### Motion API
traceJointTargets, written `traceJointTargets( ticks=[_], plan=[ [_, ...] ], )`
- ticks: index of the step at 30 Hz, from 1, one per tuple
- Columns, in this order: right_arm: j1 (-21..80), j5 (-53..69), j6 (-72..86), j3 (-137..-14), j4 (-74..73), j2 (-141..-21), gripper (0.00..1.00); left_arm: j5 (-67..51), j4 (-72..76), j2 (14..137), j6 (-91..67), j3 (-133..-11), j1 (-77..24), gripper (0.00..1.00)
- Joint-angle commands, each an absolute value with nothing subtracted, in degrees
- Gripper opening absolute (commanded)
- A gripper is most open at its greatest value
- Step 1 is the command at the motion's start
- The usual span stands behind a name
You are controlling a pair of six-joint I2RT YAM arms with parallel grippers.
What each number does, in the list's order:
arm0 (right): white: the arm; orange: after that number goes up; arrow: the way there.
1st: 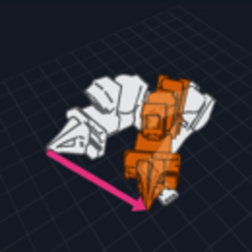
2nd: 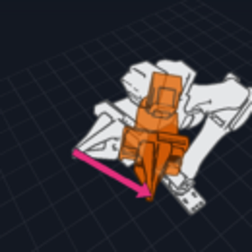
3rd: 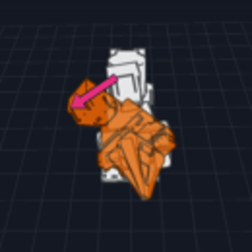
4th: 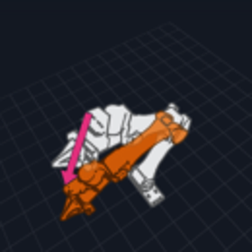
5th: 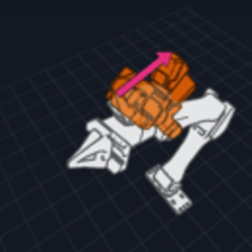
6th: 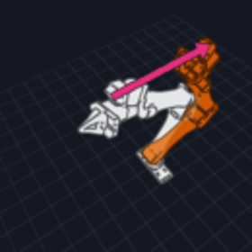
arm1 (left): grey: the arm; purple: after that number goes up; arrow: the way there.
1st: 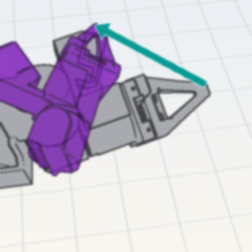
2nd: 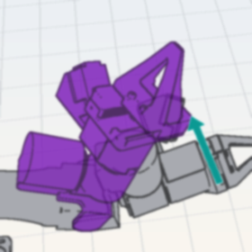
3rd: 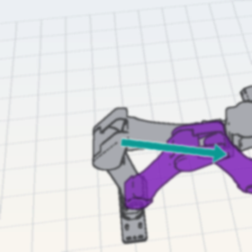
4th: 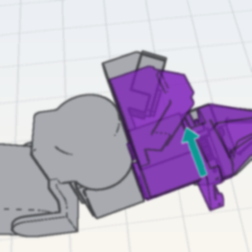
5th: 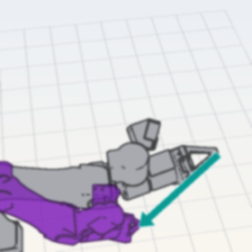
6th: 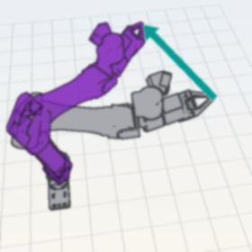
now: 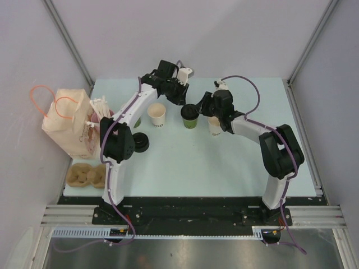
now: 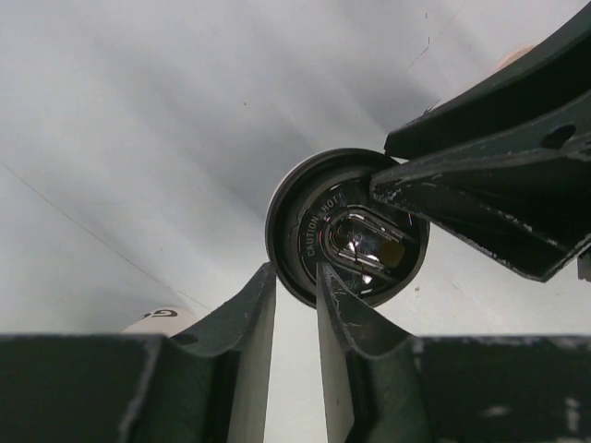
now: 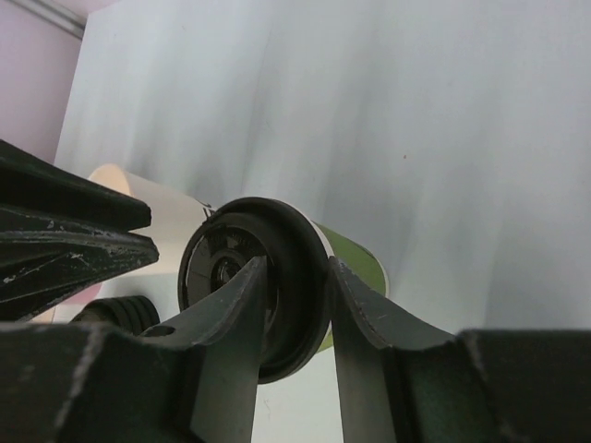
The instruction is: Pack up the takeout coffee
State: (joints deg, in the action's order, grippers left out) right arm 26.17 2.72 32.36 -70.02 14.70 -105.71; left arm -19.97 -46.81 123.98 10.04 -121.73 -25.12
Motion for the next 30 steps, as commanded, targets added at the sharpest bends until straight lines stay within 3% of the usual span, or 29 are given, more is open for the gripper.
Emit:
traceJointTargets(
  ticks=[1,14,20,25,30],
  plan=[
    [26.5,4.0,31.4,-72.7,14.6,-106.3,0.36,-22.1,-44.3,124.7,7.6,-120.5,-25.2,0.27],
    [27.1,6.6,31.0,-72.6,10.0,-108.1,0.33,-25.1,-42.5,124.0,7.4,-111.8,-25.2,0.14],
    [27.2,7.4,31.6,-72.6,7.5,-110.1,0.22,-25.0,-40.7,123.5,7.1,-107.8,-25.2,0.11],
    [27.6,6.9,31.6,-71.1,6.9,-110.8,0.08,-25.8,-39.8,122.1,6.6,-106.1,-25.2,0.11],
    [28.8,5.4,30.8,-68.3,7.9,-110.7,0.07,-26.3,-39.1,120.4,6.5,-105.1,-25.2,0.12]
  ],
)
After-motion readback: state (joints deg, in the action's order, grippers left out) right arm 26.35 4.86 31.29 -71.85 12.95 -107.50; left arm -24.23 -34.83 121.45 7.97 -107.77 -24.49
